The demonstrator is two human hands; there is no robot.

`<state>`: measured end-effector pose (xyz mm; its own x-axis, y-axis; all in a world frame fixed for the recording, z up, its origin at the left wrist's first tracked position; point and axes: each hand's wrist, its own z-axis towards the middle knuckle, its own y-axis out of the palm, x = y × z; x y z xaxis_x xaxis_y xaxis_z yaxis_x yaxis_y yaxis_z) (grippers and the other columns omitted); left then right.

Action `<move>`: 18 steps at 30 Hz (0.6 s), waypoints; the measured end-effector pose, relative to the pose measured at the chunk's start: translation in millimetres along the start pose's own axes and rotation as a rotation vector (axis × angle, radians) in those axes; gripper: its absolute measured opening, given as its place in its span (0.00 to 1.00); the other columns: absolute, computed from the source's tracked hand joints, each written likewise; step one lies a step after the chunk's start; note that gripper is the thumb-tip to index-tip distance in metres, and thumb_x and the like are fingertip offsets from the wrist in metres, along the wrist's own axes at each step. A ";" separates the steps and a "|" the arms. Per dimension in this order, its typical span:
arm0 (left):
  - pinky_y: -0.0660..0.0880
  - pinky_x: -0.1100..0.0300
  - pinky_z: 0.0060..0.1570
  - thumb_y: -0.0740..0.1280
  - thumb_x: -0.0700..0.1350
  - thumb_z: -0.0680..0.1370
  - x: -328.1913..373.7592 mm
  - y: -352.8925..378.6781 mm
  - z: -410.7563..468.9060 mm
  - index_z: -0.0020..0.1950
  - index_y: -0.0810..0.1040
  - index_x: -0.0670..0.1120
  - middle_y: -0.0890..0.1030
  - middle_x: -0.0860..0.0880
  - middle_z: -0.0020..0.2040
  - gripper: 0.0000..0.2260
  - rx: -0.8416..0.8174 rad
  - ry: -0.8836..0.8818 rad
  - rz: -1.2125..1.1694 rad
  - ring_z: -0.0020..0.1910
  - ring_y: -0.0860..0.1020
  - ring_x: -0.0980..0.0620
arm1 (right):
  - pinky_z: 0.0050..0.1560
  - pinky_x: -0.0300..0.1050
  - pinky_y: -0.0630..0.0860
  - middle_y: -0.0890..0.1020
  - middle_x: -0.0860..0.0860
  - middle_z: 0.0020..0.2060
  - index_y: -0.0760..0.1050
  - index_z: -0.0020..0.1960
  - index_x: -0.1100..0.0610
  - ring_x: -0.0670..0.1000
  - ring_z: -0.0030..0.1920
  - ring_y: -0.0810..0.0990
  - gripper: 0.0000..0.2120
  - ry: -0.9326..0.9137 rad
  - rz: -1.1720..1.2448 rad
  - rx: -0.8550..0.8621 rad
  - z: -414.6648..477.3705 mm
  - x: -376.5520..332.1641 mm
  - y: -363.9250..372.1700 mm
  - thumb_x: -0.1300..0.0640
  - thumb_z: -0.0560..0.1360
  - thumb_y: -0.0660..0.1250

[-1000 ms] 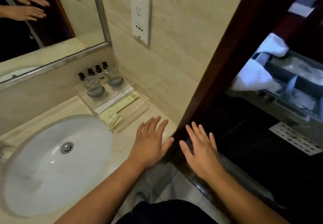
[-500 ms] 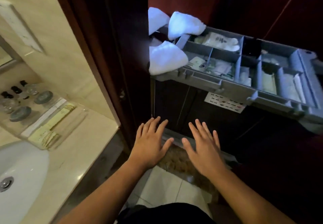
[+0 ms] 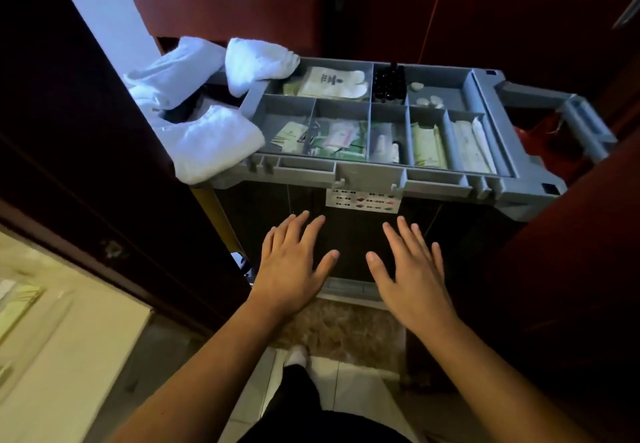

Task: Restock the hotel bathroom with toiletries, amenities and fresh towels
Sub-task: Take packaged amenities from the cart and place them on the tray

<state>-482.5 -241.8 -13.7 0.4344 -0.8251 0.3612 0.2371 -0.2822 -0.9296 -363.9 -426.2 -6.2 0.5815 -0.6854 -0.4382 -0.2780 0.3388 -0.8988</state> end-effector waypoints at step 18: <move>0.51 0.46 0.80 0.57 0.65 0.83 15.5 1.2 239.3 0.83 0.57 0.55 0.63 0.52 0.80 0.30 -0.115 0.244 -0.042 0.80 0.57 0.48 | 0.81 0.62 0.41 0.49 0.49 0.84 0.69 0.76 0.47 0.50 0.83 0.42 0.29 0.219 0.040 0.094 179.3 29.9 -18.0 0.34 0.81 0.55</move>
<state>-267.5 -137.9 8.2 0.2006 -0.9012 0.3842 0.1444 -0.3607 -0.9214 -204.4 -337.2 -2.0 0.3886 -0.7903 -0.4737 -0.2195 0.4199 -0.8806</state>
